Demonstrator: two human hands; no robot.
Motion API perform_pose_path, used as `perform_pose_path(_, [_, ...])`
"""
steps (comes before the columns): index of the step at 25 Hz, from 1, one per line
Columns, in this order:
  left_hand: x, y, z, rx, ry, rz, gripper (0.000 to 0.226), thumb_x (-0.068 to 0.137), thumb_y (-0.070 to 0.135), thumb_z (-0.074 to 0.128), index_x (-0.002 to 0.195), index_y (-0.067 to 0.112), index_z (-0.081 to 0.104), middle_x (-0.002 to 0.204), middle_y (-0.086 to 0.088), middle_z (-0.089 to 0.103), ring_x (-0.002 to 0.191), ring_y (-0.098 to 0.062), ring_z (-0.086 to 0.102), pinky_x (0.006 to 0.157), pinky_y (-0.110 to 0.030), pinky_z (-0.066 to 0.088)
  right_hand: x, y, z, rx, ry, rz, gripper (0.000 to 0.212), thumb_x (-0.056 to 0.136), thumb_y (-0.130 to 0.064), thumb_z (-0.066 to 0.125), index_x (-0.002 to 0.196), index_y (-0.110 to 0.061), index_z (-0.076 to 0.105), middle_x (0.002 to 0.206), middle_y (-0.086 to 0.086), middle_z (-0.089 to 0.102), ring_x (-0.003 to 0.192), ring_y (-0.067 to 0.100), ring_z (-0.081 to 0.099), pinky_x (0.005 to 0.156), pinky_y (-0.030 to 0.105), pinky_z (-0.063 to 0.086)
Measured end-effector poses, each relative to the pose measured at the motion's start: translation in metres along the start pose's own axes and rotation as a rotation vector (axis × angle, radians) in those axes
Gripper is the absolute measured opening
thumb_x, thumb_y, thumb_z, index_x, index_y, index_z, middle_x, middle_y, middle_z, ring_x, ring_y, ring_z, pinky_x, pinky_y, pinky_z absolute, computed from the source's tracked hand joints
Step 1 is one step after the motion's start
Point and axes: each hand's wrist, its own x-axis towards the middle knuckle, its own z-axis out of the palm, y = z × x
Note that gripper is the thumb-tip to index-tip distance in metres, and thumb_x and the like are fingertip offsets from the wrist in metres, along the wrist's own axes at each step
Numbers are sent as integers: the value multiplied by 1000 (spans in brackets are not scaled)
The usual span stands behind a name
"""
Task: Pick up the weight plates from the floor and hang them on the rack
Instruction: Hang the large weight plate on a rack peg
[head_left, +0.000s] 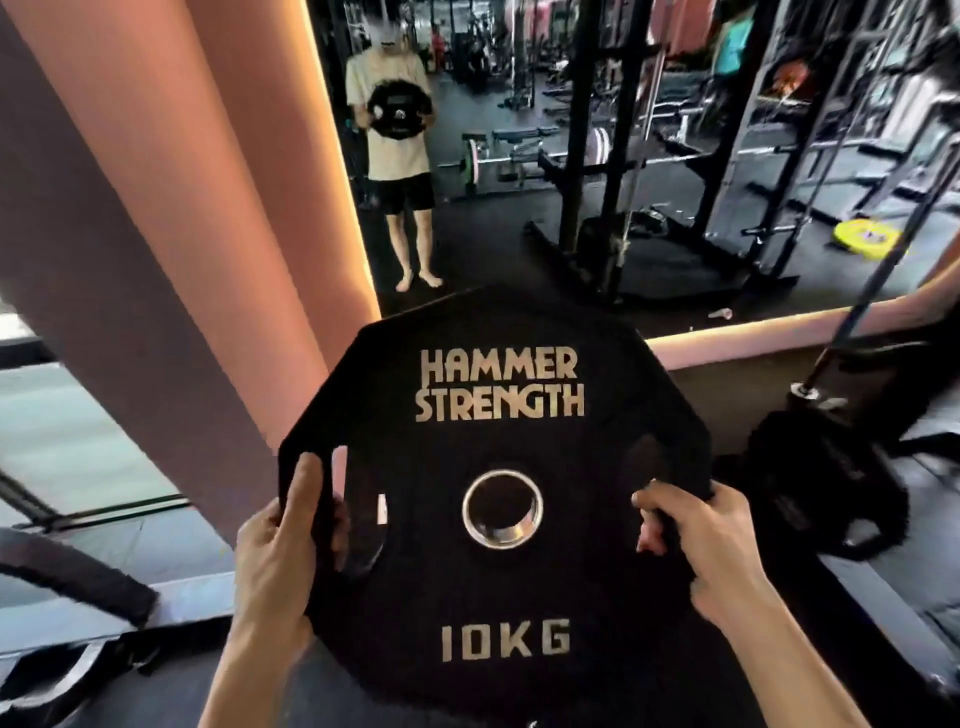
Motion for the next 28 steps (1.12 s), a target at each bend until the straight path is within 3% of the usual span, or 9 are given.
perform_pose_path(2, [49, 1, 26, 12, -77, 7, 64, 64, 70, 61, 61, 6, 60, 46, -3, 55, 41, -15, 51, 46, -24, 41, 30, -5, 10, 7, 96, -27, 26, 79, 7, 62, 56, 0, 53, 49, 11, 47, 44, 24, 43, 53, 38, 43])
perform_pose_path(6, [140, 1, 101, -3, -324, 17, 67, 59, 80, 69, 51, 14, 64, 51, -11, 54, 44, -23, 49, 54, -31, 39, 95, -8, 18, 16, 264, -79, 32, 78, 6, 63, 49, -2, 50, 49, 13, 44, 45, 24, 41, 55, 40, 42])
perform_pose_path(9, [188, 3, 166, 20, -428, 29, 65, 67, 75, 60, 48, 13, 62, 50, -15, 52, 44, -23, 48, 59, -37, 41, 140, -15, 14, 59, 392, -88, 40, 79, 8, 62, 43, -7, 52, 46, 13, 43, 42, 23, 40, 55, 40, 39])
perform_pose_path(12, [225, 9, 239, 59, -571, 46, 67, 68, 76, 53, 51, 11, 59, 47, -12, 50, 44, -23, 46, 59, -39, 41, 180, -32, 2, 66, 526, -127, 32, 79, 7, 62, 50, 2, 50, 46, 14, 42, 41, 22, 39, 57, 40, 38])
perform_pose_path(16, [258, 21, 327, 57, -773, 42, 63, 64, 76, 53, 46, 16, 58, 47, -9, 49, 41, -20, 45, 47, -29, 39, 204, -50, -15, 79, 710, -169, 26, 78, 5, 63, 55, 8, 51, 49, 16, 43, 42, 23, 40, 56, 39, 37])
perform_pose_path(21, [289, 30, 452, 30, -1047, 39, 63, 70, 70, 55, 56, 9, 57, 50, -13, 48, 44, -23, 45, 41, -26, 40, 247, -76, -38, 121, 982, -198, 26, 77, 8, 64, 55, 4, 52, 47, 14, 48, 39, 20, 44, 51, 34, 37])
perform_pose_path(25, [302, 28, 547, -4, -1207, 27, 66, 68, 70, 57, 64, 4, 59, 53, -12, 51, 45, -22, 47, 42, -26, 41, 288, -88, -59, 123, 1171, -249, 35, 78, 9, 64, 47, -3, 50, 42, 11, 47, 36, 20, 43, 49, 34, 41])
perform_pose_path(28, [310, 20, 621, -18, -1291, 34, 82, 57, 84, 64, 69, 3, 60, 59, -13, 52, 51, -22, 50, 52, -31, 43, 320, -94, -82, 100, 1274, -295, 31, 76, 8, 63, 49, -2, 51, 44, 14, 46, 38, 23, 43, 53, 37, 41])
